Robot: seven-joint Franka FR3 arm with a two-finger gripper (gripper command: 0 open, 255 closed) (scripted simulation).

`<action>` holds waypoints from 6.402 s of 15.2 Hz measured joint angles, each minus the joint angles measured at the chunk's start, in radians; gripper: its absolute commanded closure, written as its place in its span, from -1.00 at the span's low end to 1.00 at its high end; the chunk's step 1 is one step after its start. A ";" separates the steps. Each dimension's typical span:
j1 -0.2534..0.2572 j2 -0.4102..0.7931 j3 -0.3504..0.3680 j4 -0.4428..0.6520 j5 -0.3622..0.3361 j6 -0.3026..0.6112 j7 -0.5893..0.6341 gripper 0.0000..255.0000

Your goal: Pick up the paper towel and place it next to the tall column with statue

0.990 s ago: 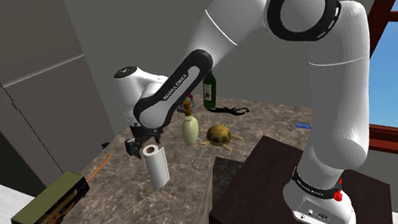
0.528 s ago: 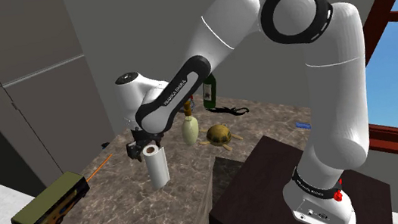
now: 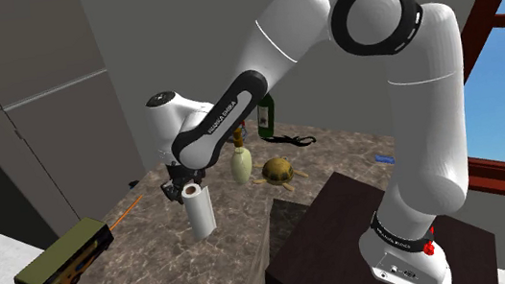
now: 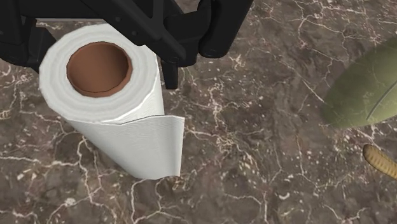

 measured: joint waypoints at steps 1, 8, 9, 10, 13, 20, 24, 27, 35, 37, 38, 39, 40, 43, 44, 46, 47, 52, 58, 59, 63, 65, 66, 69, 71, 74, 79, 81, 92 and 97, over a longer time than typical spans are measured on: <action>0.000 0.000 0.000 -0.001 0.000 0.000 0.000 1.00; -0.004 -0.017 0.006 0.006 0.012 -0.023 -0.009 1.00; -0.007 -0.028 0.009 0.007 0.018 -0.034 -0.014 1.00; -0.009 -0.036 0.011 0.008 0.024 -0.043 -0.019 1.00; -0.015 -0.063 0.019 0.012 0.041 -0.071 -0.032 1.00; -0.024 -0.119 0.032 0.040 0.078 -0.150 -0.062 1.00; -0.028 -0.149 0.038 0.060 0.097 -0.197 -0.077 1.00; -0.031 -0.173 0.042 0.073 0.112 -0.231 -0.088 1.00; -0.035 -0.217 0.048 0.127 0.139 -0.324 -0.112 1.00; -0.036 -0.226 0.049 0.145 0.145 -0.351 -0.117 1.00; -0.036 -0.232 0.050 0.155 0.148 -0.365 -0.120 1.00; -0.036 -0.232 0.050 0.165 0.149 -0.375 -0.121 1.00; -0.036 -0.235 0.051 0.177 0.151 -0.390 -0.123 1.00; -0.036 -0.247 0.052 0.200 0.158 -0.424 -0.129 1.00; -0.037 -0.250 0.052 0.209 0.160 -0.435 -0.132 1.00; -0.038 -0.256 0.052 0.230 0.164 -0.461 -0.137 1.00; -0.039 -0.266 0.052 0.233 0.169 -0.474 -0.141 1.00; -0.038 -0.271 0.053 0.294 0.173 -0.539 -0.147 1.00; -0.036 -0.270 0.055 0.377 0.175 -0.621 -0.153 1.00; -0.036 -0.273 0.055 0.386 0.177 -0.632 -0.155 1.00; -0.033 -0.271 0.057 0.440 0.177 -0.686 -0.156 1.00; -0.033 -0.270 0.057 0.468 0.177 -0.712 -0.158 1.00; -0.031 -0.268 0.058 0.484 0.176 -0.726 -0.158 1.00; -0.028 -0.254 0.060 0.546 0.171 -0.775 -0.159 1.00; -0.026 -0.248 0.060 0.581 0.169 -0.805 -0.160 1.00; -0.021 -0.233 0.062 0.638 0.163 -0.847 -0.160 1.00; -0.069 -0.259 0.030 0.625 0.178 -0.853 -0.237 1.00; -0.094 -0.260 0.011 0.619 0.181 -0.844 -0.280 1.00; -0.236 -0.252 -0.101 0.626 0.201 -0.822 -0.533 1.00; -0.298 -0.209 -0.148 0.690 0.205 -0.835 -0.644 1.00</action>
